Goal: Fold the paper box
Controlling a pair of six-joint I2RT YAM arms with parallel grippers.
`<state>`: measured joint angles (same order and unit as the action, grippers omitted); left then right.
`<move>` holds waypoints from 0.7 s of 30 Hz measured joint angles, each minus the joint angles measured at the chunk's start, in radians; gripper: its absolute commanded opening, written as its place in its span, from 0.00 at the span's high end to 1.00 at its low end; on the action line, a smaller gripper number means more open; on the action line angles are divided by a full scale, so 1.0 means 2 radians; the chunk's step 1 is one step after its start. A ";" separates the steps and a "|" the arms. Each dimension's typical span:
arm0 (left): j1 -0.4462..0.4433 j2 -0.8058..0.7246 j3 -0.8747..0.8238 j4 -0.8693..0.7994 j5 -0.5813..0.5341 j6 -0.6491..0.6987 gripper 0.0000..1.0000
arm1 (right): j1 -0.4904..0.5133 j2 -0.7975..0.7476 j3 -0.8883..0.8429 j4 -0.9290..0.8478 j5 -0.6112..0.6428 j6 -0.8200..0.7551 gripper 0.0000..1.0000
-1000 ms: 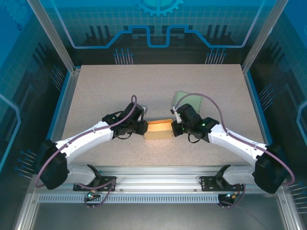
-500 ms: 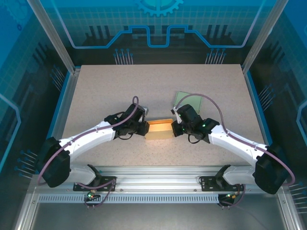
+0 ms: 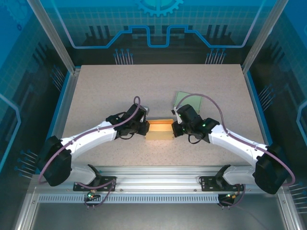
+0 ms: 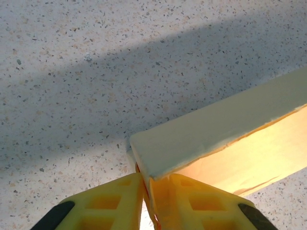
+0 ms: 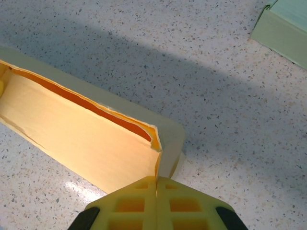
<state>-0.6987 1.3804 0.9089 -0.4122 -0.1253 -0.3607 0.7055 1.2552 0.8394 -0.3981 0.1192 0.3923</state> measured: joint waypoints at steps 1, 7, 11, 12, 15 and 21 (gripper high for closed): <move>0.000 0.000 0.000 0.000 -0.001 0.000 0.81 | 0.000 0.000 0.000 -0.001 0.000 0.000 1.00; 0.000 0.000 0.000 -0.001 -0.008 0.001 0.90 | -0.002 0.000 0.017 -0.007 -0.007 0.000 1.00; 0.000 0.001 0.001 -0.002 -0.014 0.000 0.90 | -0.004 0.000 0.024 -0.008 -0.010 0.000 1.00; 0.000 0.001 0.001 -0.002 -0.015 0.000 0.90 | -0.004 0.000 0.025 -0.008 -0.012 0.000 1.00; 0.000 0.003 0.002 -0.002 -0.018 0.000 0.91 | -0.004 0.000 0.027 -0.009 -0.012 0.002 1.00; 0.000 0.008 0.006 -0.004 -0.018 0.000 0.91 | -0.004 0.000 0.027 -0.010 -0.012 0.010 1.00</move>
<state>-0.6983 1.3956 0.9215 -0.4202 -0.1612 -0.3607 0.6975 1.2549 0.8925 -0.4191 0.0959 0.4118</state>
